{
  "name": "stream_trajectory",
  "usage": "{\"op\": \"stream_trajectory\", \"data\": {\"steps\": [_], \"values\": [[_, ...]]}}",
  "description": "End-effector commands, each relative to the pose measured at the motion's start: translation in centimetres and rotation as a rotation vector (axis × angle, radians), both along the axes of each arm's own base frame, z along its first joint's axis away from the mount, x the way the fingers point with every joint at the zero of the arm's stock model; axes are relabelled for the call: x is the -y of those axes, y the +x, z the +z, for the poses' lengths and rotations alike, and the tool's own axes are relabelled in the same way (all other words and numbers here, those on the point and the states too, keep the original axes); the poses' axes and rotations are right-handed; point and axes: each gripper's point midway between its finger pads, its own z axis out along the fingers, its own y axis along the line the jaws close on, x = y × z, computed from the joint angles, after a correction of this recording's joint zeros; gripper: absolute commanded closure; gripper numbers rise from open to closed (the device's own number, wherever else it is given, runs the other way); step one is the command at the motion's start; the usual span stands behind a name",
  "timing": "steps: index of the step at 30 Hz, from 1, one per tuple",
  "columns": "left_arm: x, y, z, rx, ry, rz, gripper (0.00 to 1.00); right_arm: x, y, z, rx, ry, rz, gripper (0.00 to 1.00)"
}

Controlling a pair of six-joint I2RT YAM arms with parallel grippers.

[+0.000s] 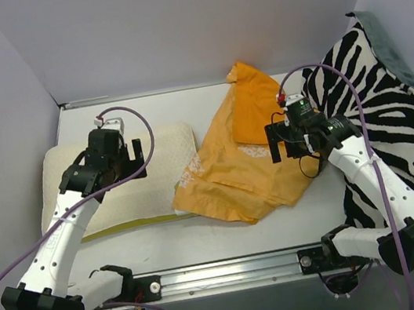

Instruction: Put the pillow into the pillowcase

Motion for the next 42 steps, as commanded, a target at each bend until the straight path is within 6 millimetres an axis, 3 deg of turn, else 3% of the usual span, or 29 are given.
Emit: {"op": "stream_trajectory", "data": {"steps": [1,4,9,16,18,20,23,26,29,34,37,39,42], "values": [[2.5,0.2,1.1,0.038,-0.094,-0.11,0.03,-2.1,0.0,-0.7,-0.085,0.061,0.064,0.0],[5.5,0.5,0.2,0.011,-0.204,-0.186,0.03,-3.3,0.4,-1.5,-0.135,0.081,0.08,0.0],[10.2,0.2,-3.2,-0.08,-0.298,-0.287,0.03,-4.0,1.8,-2.8,-0.18,0.064,0.063,0.0],[15.5,1.1,-5.3,-0.122,-0.321,-0.389,0.05,-5.3,6.0,-5.7,-0.256,0.018,0.037,0.0],[16.1,1.6,-6.4,-0.141,-0.301,-0.389,0.08,-6.2,7.3,-5.5,-0.248,0.04,0.034,0.01],[15.8,2.5,-6.3,-0.124,-0.279,-0.341,0.09,-7.3,8.0,-5.4,-0.257,0.08,0.041,0.01],[14.5,4.4,-4.6,-0.061,-0.257,-0.287,0.09,-8.2,8.3,-5.8,-0.282,0.115,0.043,0.01],[10.7,6.3,-3.1,-0.023,-0.196,-0.198,0.07,-8.7,8.0,-6.5,-0.31,0.129,0.055,0.02],[7.6,6.6,-2.6,-0.012,-0.144,-0.225,0.03,-8.7,7.4,-7.1,-0.337,0.136,0.064,0.02],[5.2,5.2,-6.6,-0.11,0.047,-0.456,0.03,-8.8,6.6,-6.9,-0.346,0.153,0.074,0.02],[5.6,5.4,-7.9,-0.106,0.058,-0.518,0.03,-9.0,6.3,-6.6,-0.35,0.171,0.079,0.01],[4.8,5.7,-9.1,-0.13,0.108,-0.511,0.03,-9.3,6.1,-6.2,-0.354,0.186,0.086,0.0],[5.1,5.9,-12.5,-0.224,0.155,-0.555,0.03,-9.2,6.1,-6.0,-0.356,0.183,0.093,0.0]]}}
